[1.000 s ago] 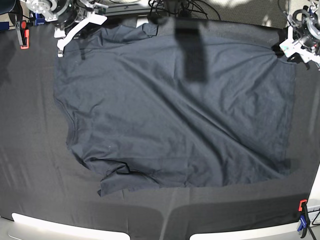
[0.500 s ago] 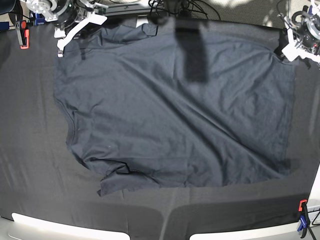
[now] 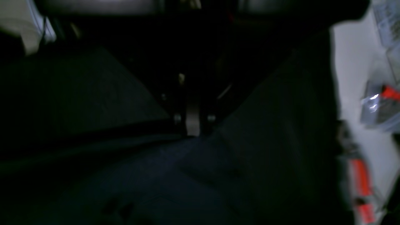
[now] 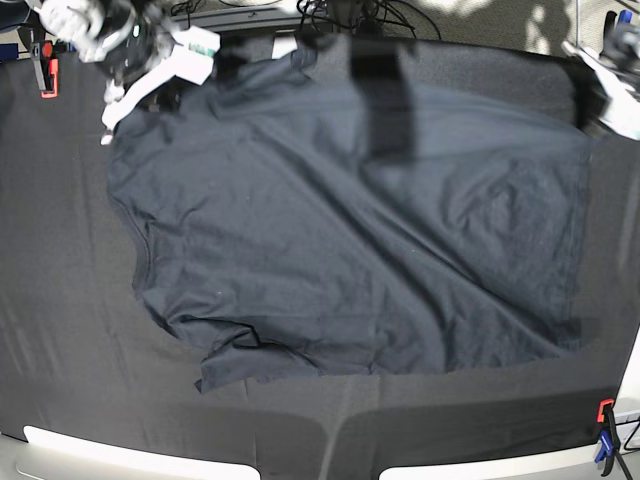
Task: Layout the t-shirt on the table in an organized manner, then fold the t-shirt properly
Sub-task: 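Lift the held edge with both grippers and fold it over the shirt, then release the folded edge and raise both grippers away, then move the right gripper to the folded shirt's sleeve edge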
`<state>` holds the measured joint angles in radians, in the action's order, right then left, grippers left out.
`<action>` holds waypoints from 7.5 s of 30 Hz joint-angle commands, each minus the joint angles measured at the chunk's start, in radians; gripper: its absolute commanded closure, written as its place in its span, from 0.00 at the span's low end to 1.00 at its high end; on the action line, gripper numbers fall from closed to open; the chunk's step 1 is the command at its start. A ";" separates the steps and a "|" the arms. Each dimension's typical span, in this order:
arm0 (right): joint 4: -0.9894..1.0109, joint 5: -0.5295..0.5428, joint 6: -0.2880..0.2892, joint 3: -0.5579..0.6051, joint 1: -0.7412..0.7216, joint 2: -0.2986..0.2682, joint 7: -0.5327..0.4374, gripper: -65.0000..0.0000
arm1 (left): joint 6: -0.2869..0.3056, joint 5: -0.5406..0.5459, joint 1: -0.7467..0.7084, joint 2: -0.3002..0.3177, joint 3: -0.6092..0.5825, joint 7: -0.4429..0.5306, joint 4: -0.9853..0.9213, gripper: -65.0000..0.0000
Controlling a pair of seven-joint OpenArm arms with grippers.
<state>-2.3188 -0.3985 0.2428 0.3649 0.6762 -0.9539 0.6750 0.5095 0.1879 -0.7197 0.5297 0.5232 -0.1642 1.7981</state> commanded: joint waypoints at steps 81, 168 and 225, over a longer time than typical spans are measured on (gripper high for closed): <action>0.550 0.175 0.072 -0.201 -0.593 0.400 -0.175 0.70 | 0.189 -0.418 0.387 0.103 -0.255 0.115 -0.267 0.59; 0.264 0.612 0.455 -0.260 -0.309 0.386 -0.023 0.71 | -0.251 -0.160 0.127 -0.155 -0.140 -0.074 0.150 0.60; 0.410 0.166 0.188 0.185 -0.510 0.248 -0.216 1.00 | -0.251 -0.159 0.124 -0.156 -0.140 -0.077 0.150 0.60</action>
<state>-1.8931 -0.2295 0.4480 0.5602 0.1825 -0.6949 0.4755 0.2657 0.0261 -0.5926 0.3630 0.3737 -0.2626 1.9274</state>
